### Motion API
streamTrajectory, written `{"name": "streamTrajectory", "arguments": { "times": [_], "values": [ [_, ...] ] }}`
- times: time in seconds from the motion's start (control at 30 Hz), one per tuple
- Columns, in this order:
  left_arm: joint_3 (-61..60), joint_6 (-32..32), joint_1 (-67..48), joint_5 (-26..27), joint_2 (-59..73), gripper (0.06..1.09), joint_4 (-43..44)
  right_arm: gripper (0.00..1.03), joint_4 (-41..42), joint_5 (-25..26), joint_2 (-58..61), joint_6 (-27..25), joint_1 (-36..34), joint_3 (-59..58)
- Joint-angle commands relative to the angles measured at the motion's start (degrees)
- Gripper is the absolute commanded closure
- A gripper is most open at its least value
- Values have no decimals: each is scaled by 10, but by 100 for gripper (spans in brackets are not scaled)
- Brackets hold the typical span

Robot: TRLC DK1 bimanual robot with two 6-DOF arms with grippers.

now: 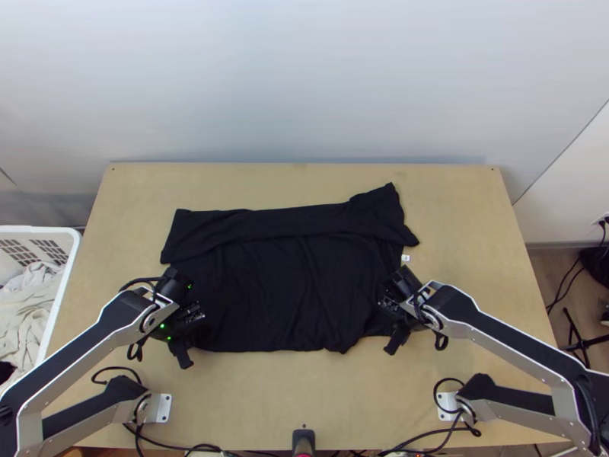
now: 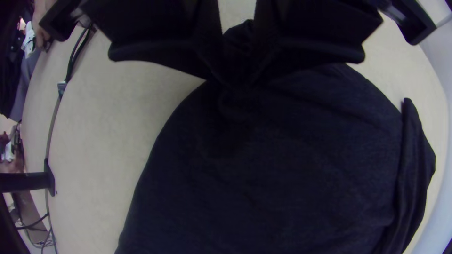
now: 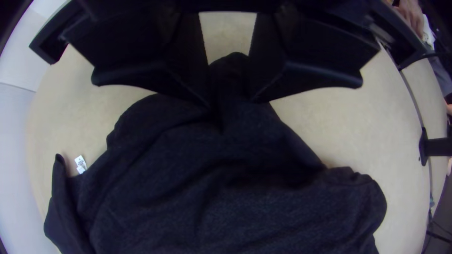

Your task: Fold the t-shirt

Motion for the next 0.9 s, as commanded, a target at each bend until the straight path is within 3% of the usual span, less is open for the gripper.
{"name": "streamTrajectory", "arguments": {
  "times": [0.0, 0.27, 0.43, 0.73, 0.87],
  "values": [
    [-6, 3, 7, 0, 4, 100, 10, 97, 24, 0, 8, -6, 0, -5],
    [14, 33, 86, 3, 11, 104, 2, 100, 6, -20, -25, -2, -40, 0],
    [55, 81, 169, 10, 9, 104, -40, 100, -63, -38, -95, -10, -42, 13],
    [122, 141, 263, 20, 9, 104, -100, 100, -178, -66, -172, -92, -66, 31],
    [200, 135, 317, 58, 66, 104, -96, 100, -165, -66, -156, -115, -118, 82]
  ]
}}
